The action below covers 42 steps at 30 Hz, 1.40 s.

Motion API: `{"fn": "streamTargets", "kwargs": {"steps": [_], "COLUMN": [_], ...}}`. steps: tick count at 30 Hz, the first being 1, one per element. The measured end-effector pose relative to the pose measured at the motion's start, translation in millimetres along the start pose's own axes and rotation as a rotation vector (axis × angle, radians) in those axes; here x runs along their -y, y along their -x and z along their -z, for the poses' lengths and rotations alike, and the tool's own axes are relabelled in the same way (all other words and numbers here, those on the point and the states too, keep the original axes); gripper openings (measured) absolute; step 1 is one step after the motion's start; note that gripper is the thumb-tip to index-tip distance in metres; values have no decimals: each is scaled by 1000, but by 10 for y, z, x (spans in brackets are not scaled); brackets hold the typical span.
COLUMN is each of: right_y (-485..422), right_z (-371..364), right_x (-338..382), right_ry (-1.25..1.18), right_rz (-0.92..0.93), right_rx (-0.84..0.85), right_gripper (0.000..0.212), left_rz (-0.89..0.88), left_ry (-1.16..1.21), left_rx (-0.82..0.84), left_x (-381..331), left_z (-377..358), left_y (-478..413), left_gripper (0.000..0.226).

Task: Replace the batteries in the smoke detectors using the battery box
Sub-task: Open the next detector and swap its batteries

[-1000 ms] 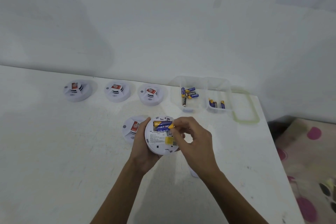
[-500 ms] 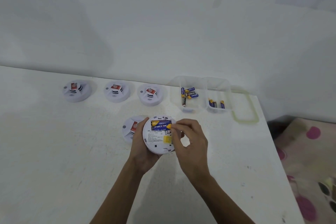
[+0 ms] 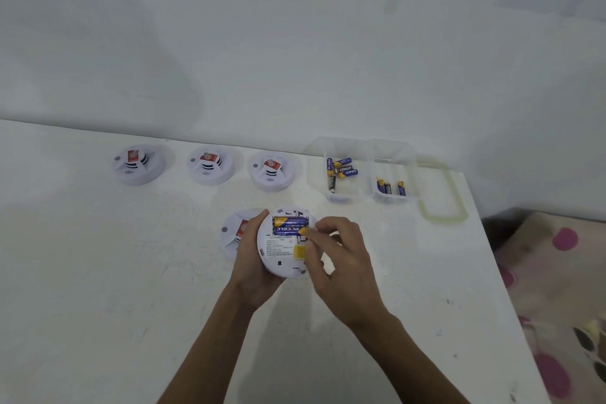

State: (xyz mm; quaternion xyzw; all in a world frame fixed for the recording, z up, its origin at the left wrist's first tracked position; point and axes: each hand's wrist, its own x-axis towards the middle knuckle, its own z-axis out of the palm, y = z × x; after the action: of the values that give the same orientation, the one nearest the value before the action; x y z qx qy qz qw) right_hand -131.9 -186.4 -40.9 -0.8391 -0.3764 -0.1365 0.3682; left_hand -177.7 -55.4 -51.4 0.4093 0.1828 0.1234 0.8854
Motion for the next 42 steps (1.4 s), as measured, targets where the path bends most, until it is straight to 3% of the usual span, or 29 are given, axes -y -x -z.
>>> {"fn": "streamTargets", "kwargs": {"steps": [3, 5, 7, 9, 12, 14, 18, 22, 26, 29, 32, 37, 38, 39, 41, 42], "right_y": [-4, -14, -3, 45, 152, 217, 336, 310, 291, 256, 139, -65, -101, -136, -172, -185], "right_z": [69, 119, 160, 167, 167, 158, 75, 16, -12, 17, 87, 289, 331, 366, 406, 414], "right_x": [-8, -54, -147, -278, -465, -519, -510, -564, -566, -512, -434, -198, -149, -95, 15, 80], "right_ry": [-151, -190, -162, -48, 226, 323, 409, 299, 162, -59, -243, -470, -488, -484, -454, -440], "right_rz": [-112, -164, -258, -408, -610, -678, -719, -792, -751, -829, -900, -768, -731, -694, -637, -615], "right_rx": [-67, -124, -118, -4, 351, 521, 621, 562, 472, 410, 288, 212, 212, 214, 220, 206], "right_gripper": [39, 30, 25, 23, 41, 52, 63, 59, 13, 31, 27, 33, 33, 32, 32, 33], "left_rz": [11, 140, 206, 287, 348, 346, 375, 440, 441, 404, 422, 417, 387, 315, 68, 102], "left_ry": [99, 265, 291, 283, 396, 333, 389, 429, 424, 428, 371, 410, 407, 462, 292, 275], "left_rx": [33, 109, 259, 259, 322, 249, 358, 402, 444, 503, 399, 282, 290, 295, 179, 216], "left_x": [-37, -75, -78, -40, 46, 107, 105, 158, 166, 187, 164, 145, 93, 45, -12, 53], "left_z": [-14, -7, 82, 179, 254, 295, 290, 318, 322, 339, 313, 283, 212, 231, 143, 68], "left_y": [3, -43, -77, -108, -133, -74, -127, -156, -183, -230, -198, -153, -147, -137, -60, 2], "left_gripper": [68, 40, 52, 66, 65, 63, 63, 64, 63, 64, 63, 55, 44, 47, 56, 54]}}
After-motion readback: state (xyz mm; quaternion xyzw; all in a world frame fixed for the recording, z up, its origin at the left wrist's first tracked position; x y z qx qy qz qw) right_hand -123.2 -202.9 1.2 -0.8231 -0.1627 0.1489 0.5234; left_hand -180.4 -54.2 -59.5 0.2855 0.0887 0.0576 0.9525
